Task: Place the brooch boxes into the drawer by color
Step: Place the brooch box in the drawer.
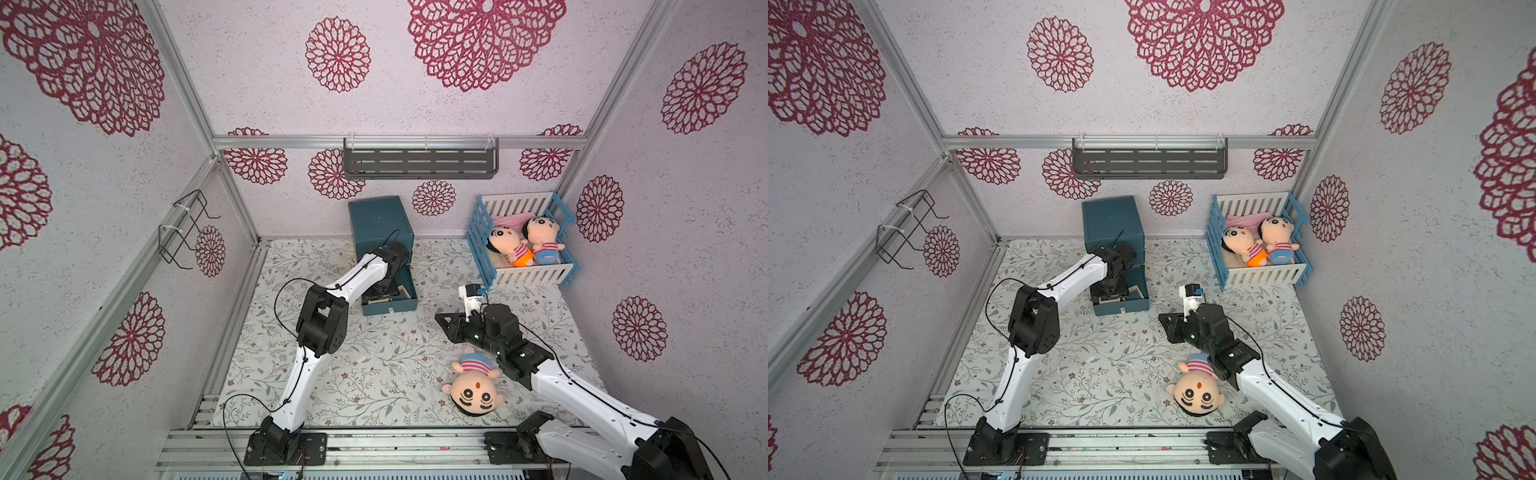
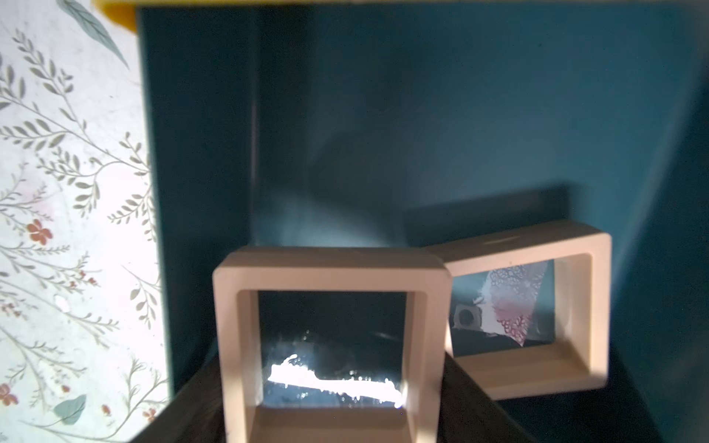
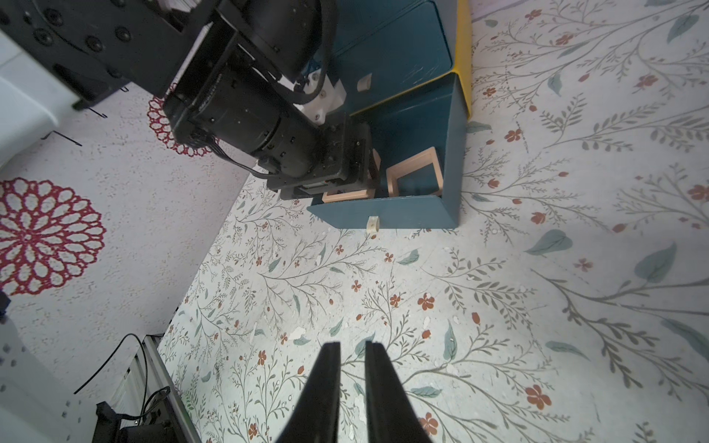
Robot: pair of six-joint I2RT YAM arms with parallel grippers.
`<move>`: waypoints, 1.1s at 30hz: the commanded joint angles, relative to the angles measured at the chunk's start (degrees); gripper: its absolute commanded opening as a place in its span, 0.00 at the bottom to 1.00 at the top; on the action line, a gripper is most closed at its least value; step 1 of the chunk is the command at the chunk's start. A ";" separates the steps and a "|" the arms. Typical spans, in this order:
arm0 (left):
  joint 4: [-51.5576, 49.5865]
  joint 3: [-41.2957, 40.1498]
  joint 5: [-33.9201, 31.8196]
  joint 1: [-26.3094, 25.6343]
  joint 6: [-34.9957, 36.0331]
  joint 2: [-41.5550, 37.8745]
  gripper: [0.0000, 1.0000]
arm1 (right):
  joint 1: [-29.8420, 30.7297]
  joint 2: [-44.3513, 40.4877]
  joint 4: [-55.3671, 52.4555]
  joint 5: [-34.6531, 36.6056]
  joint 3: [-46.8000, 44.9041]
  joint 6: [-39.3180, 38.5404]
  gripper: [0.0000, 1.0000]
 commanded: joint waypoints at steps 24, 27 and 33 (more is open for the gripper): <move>-2.07 2.65 -4.65 -1.65 -3.09 -5.00 0.90 | -0.27 -0.41 2.71 -2.02 -0.23 0.54 0.19; 0.32 -0.39 -4.67 -1.65 -4.72 -9.43 0.89 | -0.20 0.46 3.73 -2.52 -0.49 1.59 0.18; 6.64 -6.61 -3.31 -1.08 -5.68 -17.93 0.87 | -0.34 2.47 7.17 -3.99 -1.36 4.98 0.18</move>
